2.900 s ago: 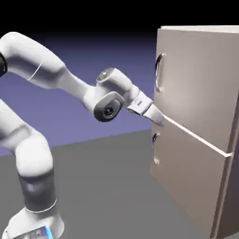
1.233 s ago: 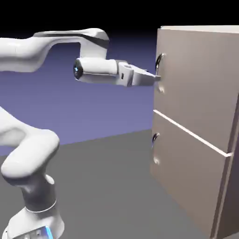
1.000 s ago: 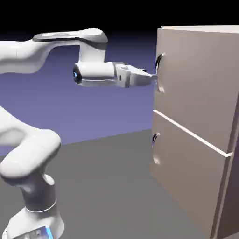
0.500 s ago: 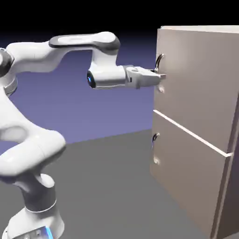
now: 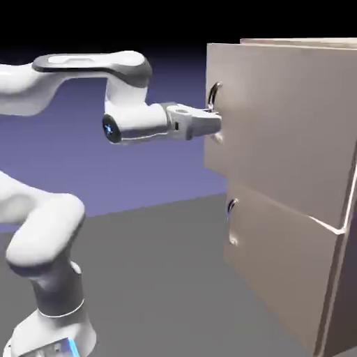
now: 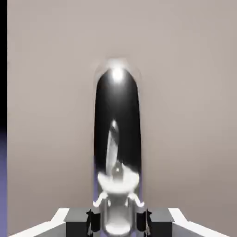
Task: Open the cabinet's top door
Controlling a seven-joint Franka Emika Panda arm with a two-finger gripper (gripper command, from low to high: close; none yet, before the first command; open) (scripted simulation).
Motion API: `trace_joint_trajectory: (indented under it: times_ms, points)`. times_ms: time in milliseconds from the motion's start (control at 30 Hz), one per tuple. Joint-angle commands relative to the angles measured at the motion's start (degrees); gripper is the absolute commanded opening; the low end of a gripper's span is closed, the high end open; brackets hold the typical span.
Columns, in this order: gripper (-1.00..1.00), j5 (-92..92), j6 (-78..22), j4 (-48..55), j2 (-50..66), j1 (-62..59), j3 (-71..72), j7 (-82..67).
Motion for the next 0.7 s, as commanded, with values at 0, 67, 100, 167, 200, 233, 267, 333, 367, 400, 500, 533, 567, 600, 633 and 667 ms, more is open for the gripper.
trace_joint_trajectory:
  times_ms: [0,67,100,167,200,233,267,333,367,400,500,533,567,600,633,667]
  points:
    - [-1.0,-2.36,-0.49,-1.44,-1.06,2.03,-2.08,0.96]
    - [-1.0,-7.32,-1.47,-4.17,-3.35,5.79,-6.14,3.03]
    - [-1.0,-9.82,-1.91,-5.41,-4.53,7.45,-8.05,4.11]
    - [-1.0,-14.8,-2.74,-7.69,-6.93,10.37,-11.65,6.35]
    - [-1.0,-17.29,-3.14,-8.74,-8.14,11.63,-13.33,7.51]
    - [-1.0,-19.78,-3.56,-9.74,-9.35,12.76,-14.95,8.71]
    - [-1.0,-22.28,-4.01,-10.69,-10.57,13.75,-16.5,9.94]
    - [-1.0,-27.26,-5.03,-12.46,-13.03,15.34,-19.45,12.49]
    - [-1.0,-29.75,-5.63,-13.28,-14.26,15.93,-20.85,13.79]
    - [-1.0,-32.24,-6.32,-14.08,-15.49,16.38,-22.23,15.11]
    - [-1.0,-39.72,-8.95,-16.24,-19.16,16.93,-26.32,19.06]
    - [-1.0,-42.21,-10.05,-16.89,-20.37,16.86,-27.72,20.34]
    - [-1.0,-44.7,-11.27,-17.49,-21.55,16.66,-29.16,21.58]
    - [-1.0,-47.2,-12.62,-18.03,-22.7,16.35,-30.66,22.76]
    - [-1.0,-49.69,-14.08,-18.53,-23.81,15.92,-32.23,23.89]
    - [-1.0,-52.18,-15.66,-18.95,-24.87,15.4,-33.88,24.94]
